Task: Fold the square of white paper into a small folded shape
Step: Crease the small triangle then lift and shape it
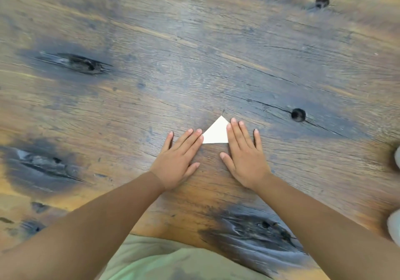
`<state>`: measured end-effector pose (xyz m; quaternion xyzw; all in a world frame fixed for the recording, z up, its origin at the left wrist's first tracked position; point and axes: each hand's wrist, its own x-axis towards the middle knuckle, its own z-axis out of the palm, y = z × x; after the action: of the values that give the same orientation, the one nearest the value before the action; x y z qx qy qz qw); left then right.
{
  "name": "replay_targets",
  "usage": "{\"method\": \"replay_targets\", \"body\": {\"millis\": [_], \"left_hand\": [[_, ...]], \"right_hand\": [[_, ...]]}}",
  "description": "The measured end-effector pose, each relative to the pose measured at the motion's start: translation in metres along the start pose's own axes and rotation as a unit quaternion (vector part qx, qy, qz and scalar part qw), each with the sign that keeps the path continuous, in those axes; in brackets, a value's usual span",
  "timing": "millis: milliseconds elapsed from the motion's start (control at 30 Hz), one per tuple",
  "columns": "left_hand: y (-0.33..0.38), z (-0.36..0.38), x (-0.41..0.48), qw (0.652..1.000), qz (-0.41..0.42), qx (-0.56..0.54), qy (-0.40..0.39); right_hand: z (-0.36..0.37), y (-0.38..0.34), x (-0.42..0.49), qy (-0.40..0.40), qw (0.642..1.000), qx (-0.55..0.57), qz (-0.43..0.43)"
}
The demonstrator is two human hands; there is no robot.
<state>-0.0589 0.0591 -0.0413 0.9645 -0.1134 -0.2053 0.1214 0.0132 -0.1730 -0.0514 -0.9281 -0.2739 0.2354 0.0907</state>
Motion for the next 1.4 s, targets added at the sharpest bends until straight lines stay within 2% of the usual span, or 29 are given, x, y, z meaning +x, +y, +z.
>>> {"method": "replay_targets", "body": {"millis": [133,233,300,500,667,767,967,1133,1400], "left_hand": [[0.01,-0.024,0.017,0.982,-0.071,-0.162,0.069],[0.018,-0.036,0.036,0.95,-0.175,-0.227,0.123],[0.024,-0.04,0.05,0.941,-0.214,-0.235,0.118],[0.042,-0.039,0.081,0.941,-0.249,-0.219,0.072],[0.049,-0.033,0.086,0.938,-0.281,-0.188,0.075],[0.051,-0.035,0.088,0.925,-0.3,-0.221,0.072],[0.049,-0.049,0.087,0.904,-0.244,-0.344,0.069],[0.043,-0.078,0.077,0.889,-0.191,-0.416,0.027],[0.05,-0.14,0.039,0.888,-0.077,-0.452,-0.012]], "right_hand": [[-0.03,-0.001,0.004,0.053,0.993,0.104,0.024],[-0.045,-0.004,0.012,0.083,0.984,0.144,0.069],[-0.049,-0.006,0.019,0.077,0.982,0.141,0.094],[-0.046,-0.012,0.034,0.058,0.986,0.091,0.127],[-0.042,-0.012,0.036,0.07,0.981,0.116,0.142],[-0.042,-0.01,0.039,0.069,0.977,0.144,0.144],[-0.051,-0.006,0.035,0.057,0.973,0.207,0.087],[-0.078,-0.002,0.022,0.062,0.975,0.212,0.028],[-0.136,-0.019,-0.021,0.064,0.954,0.29,0.038]]}}
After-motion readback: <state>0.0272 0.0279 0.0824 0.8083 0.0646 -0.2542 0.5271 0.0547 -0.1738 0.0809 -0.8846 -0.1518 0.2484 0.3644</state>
